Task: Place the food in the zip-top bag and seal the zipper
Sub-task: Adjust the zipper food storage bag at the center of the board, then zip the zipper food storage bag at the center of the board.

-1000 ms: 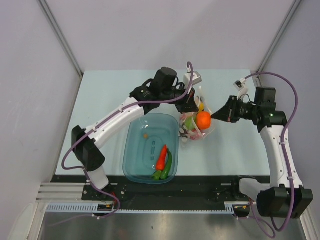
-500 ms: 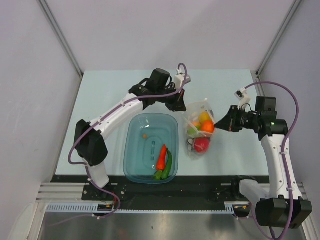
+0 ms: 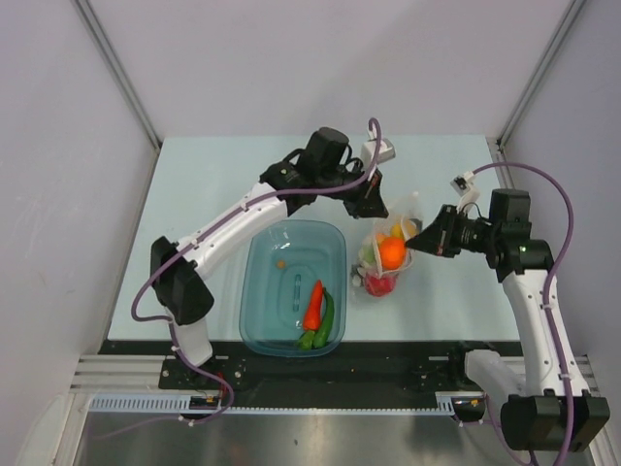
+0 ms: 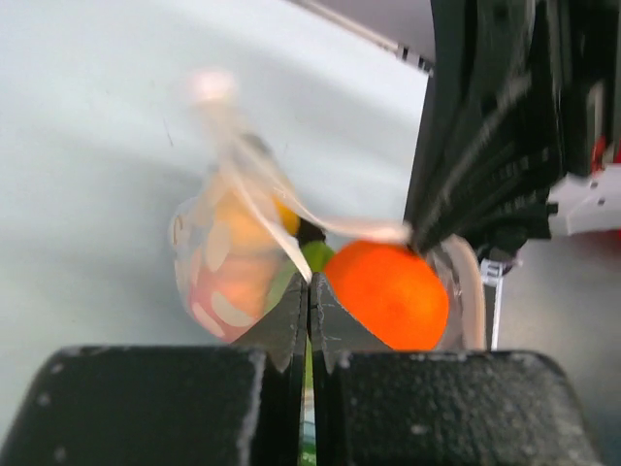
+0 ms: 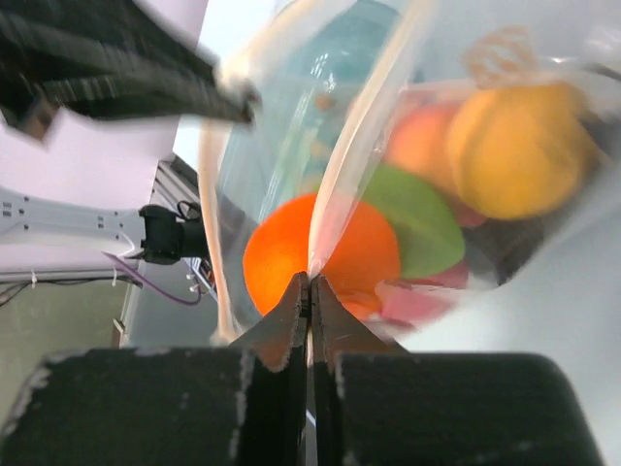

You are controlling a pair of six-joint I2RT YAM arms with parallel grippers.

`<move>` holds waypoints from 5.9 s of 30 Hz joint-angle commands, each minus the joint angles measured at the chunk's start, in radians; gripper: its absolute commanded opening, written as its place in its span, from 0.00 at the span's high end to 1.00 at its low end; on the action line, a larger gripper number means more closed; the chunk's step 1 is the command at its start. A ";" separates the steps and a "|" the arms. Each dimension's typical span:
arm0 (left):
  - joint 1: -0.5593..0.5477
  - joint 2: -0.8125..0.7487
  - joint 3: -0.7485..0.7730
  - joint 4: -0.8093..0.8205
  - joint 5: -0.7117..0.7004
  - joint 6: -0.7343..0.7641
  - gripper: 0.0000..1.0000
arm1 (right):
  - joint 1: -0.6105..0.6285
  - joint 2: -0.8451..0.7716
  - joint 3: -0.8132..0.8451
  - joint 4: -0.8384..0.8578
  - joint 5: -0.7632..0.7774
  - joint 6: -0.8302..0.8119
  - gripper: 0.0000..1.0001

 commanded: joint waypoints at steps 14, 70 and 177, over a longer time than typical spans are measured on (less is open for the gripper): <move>0.016 0.124 0.085 0.046 0.153 -0.197 0.89 | 0.159 -0.039 -0.132 0.291 0.167 0.161 1.00; 0.084 -0.121 -0.159 0.127 0.019 -0.033 0.26 | 0.093 -0.127 -0.203 0.268 0.130 0.167 1.00; -0.001 0.179 0.177 -0.505 0.479 0.790 1.00 | -0.029 -0.338 -0.226 0.151 -0.108 -1.020 0.43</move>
